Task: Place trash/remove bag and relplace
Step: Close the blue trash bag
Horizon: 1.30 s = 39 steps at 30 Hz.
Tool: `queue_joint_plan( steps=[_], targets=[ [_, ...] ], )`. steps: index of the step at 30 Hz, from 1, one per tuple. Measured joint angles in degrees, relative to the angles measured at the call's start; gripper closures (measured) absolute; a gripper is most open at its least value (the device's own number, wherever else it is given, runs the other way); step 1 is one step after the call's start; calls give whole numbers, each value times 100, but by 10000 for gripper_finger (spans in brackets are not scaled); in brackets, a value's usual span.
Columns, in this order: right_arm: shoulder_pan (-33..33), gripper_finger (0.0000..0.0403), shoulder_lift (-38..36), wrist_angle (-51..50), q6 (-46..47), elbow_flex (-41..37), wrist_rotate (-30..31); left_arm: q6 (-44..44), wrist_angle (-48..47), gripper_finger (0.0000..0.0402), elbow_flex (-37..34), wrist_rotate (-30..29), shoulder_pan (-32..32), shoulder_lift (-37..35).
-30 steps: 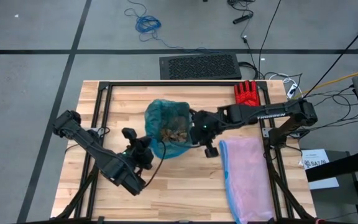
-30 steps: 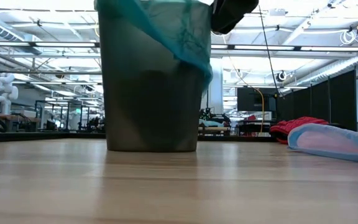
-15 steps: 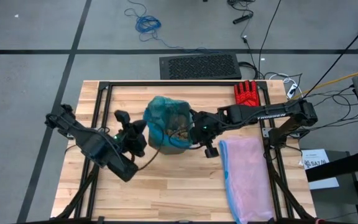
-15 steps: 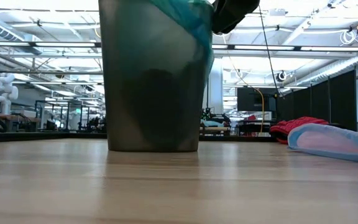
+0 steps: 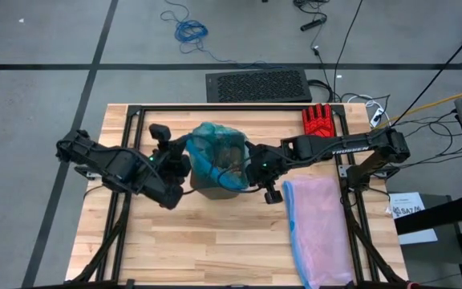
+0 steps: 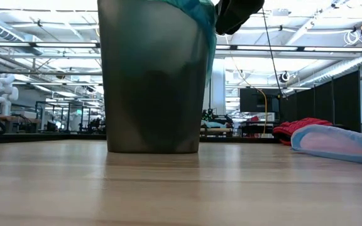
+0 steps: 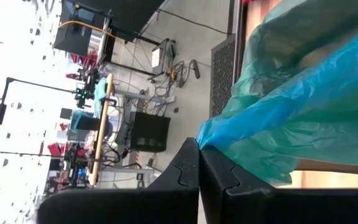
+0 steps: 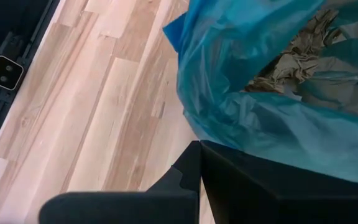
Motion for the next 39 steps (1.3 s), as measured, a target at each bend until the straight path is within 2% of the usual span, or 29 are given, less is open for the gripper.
queue_joint_plan(
  steps=[4,15,19,23,27,32,34,39],
  targets=[
    [0,403,0,0,0,0,0,-19,0,372,0,4,78,0],
    [0,403,-2,-118,0,0,-2,-24,0,240,0,-63,66,0],
    [1,403,-2,-127,21,0,-2,-22,0,218,0,-67,66,0],
    [60,403,-26,-226,28,2,119,-225,0,216,0,-67,71,0],
    [374,403,-164,-630,-6,2,986,-320,0,237,0,-67,74,0],
    [1140,403,-306,-780,178,6,2006,-330,0,297,0,-52,72,0],
    [1579,403,-303,-708,292,0,2710,-391,0,323,0,26,72,0],
    [2520,403,-269,475,649,-558,5092,-632,0,373,0,53,68,0]
  ],
)
